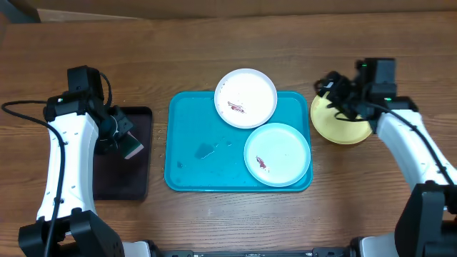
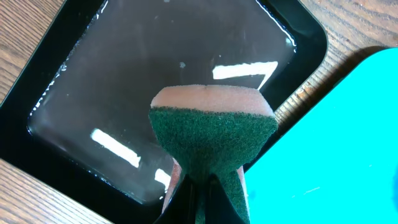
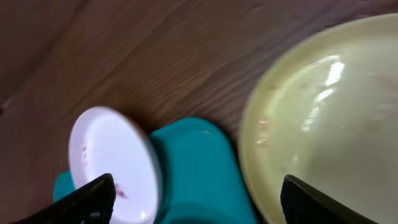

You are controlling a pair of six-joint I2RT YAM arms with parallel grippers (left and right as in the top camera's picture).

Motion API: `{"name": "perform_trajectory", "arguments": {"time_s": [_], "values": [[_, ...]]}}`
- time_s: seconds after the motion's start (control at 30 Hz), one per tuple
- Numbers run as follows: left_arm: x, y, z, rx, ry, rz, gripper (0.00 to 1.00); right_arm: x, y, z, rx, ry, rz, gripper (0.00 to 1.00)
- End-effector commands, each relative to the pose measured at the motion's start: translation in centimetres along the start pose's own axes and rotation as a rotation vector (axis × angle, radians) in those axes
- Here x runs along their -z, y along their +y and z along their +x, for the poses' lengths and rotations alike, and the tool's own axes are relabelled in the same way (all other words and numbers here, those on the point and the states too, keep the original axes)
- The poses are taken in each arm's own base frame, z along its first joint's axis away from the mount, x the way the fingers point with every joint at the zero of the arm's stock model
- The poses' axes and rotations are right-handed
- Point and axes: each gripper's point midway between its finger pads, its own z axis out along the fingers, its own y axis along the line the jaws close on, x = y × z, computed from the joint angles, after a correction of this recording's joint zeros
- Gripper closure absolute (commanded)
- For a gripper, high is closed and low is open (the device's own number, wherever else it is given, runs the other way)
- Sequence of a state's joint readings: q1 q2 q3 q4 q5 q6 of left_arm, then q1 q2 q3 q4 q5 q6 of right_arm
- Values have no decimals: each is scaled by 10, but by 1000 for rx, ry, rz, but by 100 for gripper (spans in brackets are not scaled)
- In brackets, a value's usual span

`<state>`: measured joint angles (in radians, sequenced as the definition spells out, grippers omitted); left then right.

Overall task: Clean dirty plates on tray and stack at the side
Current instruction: 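Grasp the white plate rim with right gripper and slide it left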

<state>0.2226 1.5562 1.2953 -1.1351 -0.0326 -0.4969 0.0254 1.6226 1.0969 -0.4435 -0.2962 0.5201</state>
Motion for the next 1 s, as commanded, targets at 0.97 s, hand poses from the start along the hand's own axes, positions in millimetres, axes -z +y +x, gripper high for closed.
{"name": "perform_trajectory", "arguments": {"time_s": [0.97], "values": [[-2, -1, 2, -16, 10, 4, 96, -78, 69, 43, 290, -102, 25, 4]]}}
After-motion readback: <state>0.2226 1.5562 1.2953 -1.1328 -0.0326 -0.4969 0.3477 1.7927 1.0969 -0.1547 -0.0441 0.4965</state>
